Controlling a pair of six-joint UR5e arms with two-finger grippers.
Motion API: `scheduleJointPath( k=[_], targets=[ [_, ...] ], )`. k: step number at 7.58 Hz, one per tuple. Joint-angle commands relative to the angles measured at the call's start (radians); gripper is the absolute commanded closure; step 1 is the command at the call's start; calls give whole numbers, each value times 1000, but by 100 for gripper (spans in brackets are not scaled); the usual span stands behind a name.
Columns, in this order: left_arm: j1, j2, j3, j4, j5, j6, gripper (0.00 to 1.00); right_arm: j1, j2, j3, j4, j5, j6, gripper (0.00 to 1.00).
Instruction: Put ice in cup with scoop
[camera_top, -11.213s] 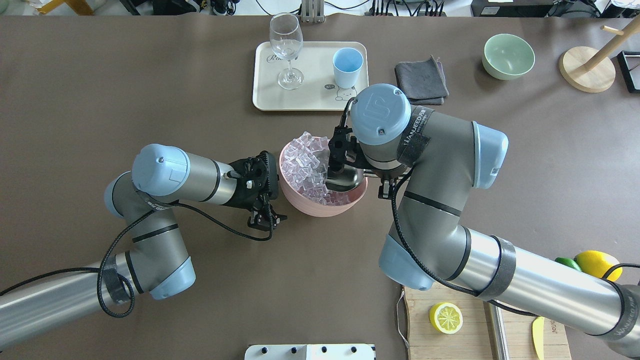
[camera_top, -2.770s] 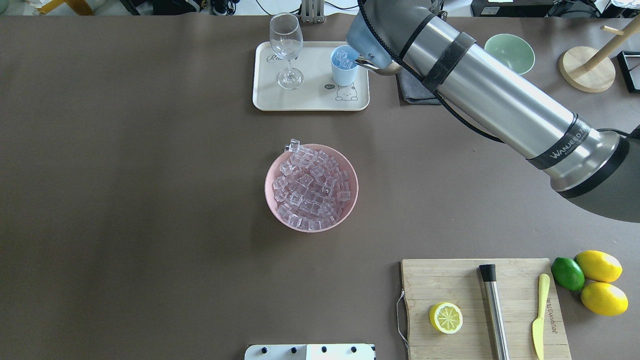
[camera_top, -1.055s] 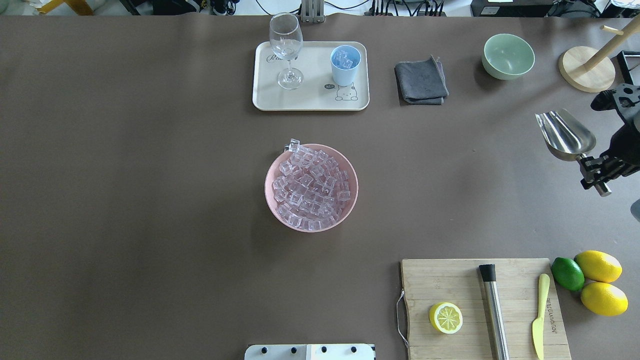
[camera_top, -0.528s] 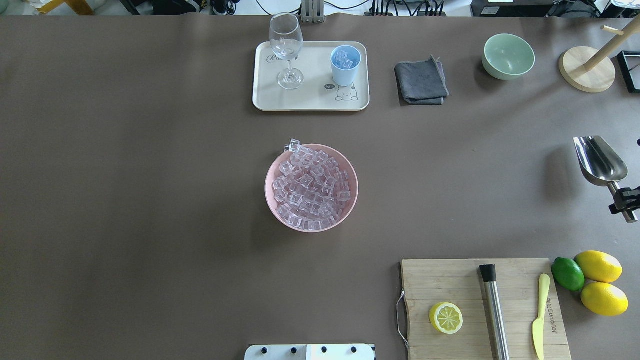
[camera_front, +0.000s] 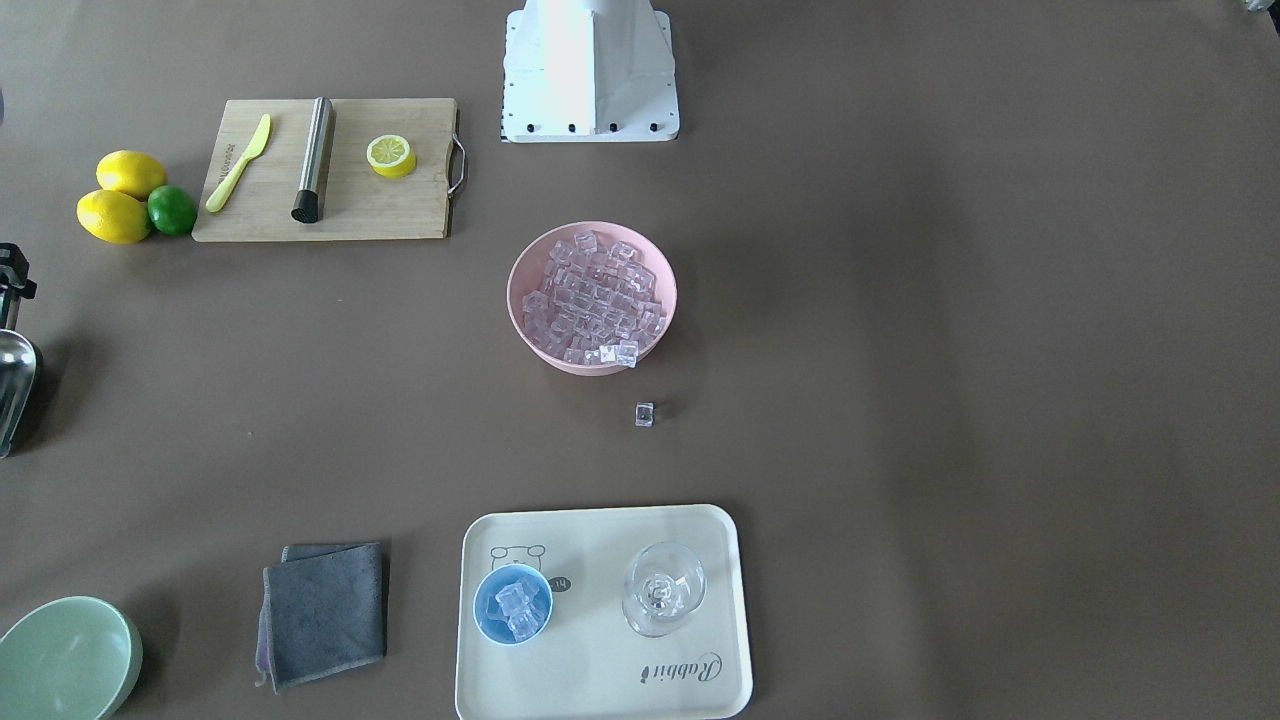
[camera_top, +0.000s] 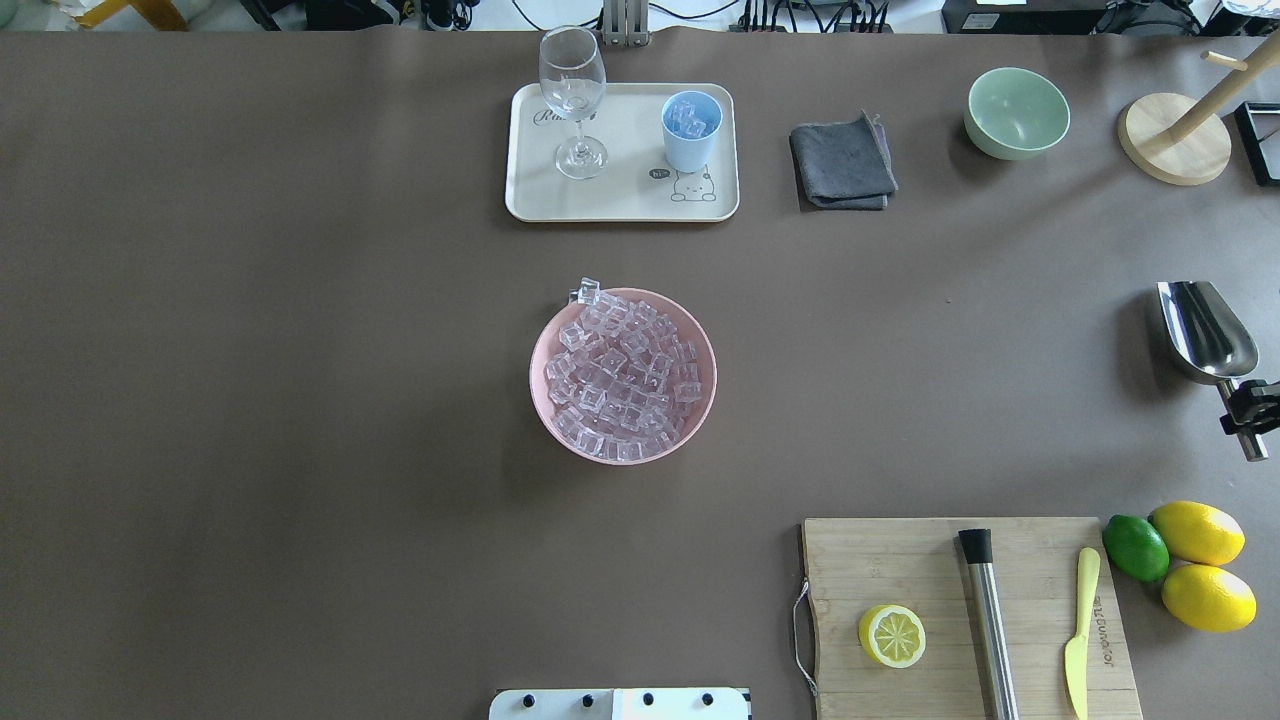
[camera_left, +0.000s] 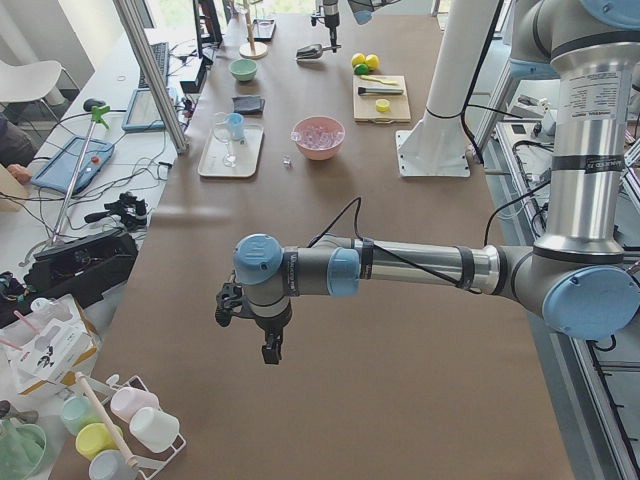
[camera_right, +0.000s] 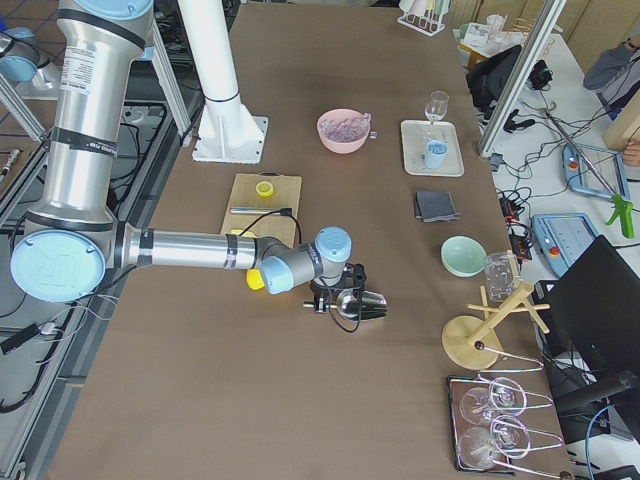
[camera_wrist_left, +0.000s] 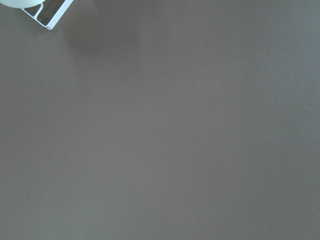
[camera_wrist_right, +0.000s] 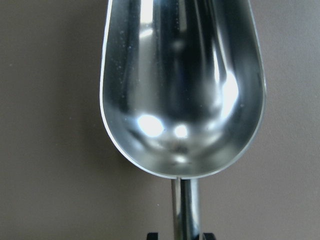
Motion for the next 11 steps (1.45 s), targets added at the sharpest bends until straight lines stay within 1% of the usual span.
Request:
scheduleJointPath(
  k=[1, 2, 3, 4, 6, 7, 8, 9, 11],
  targets=[
    [-2, 0, -7, 1, 1, 0, 1, 51, 7, 6, -11, 48, -10, 0],
    [0, 0, -7, 1, 1, 0, 1, 96, 5, 10, -14, 71, -23, 0],
    [-2, 0, -9, 1, 1, 0, 1, 142, 5, 5, -35, 70, -122, 0],
    [-8, 2, -19, -1, 1, 2, 1, 198, 9, 38, -141, 72, -242, 0],
    [2, 0, 7, 1, 2, 2, 1, 313, 13, 133, -414, 61, -468, 0],
    [0, 5, 1, 1, 2, 2, 1, 354, 15, 147, -475, 56, -491, 0],
    [1, 2, 7, 1, 2, 2, 1, 374, 12, 148, -480, 49, -491, 0],
    [2, 2, 2, 1, 2, 2, 1, 376, 10, 148, -483, 2, -490, 0],
    [2, 0, 4, 1, 1, 2, 1, 387, 7, 143, -482, 1, -491, 0]
  ],
)
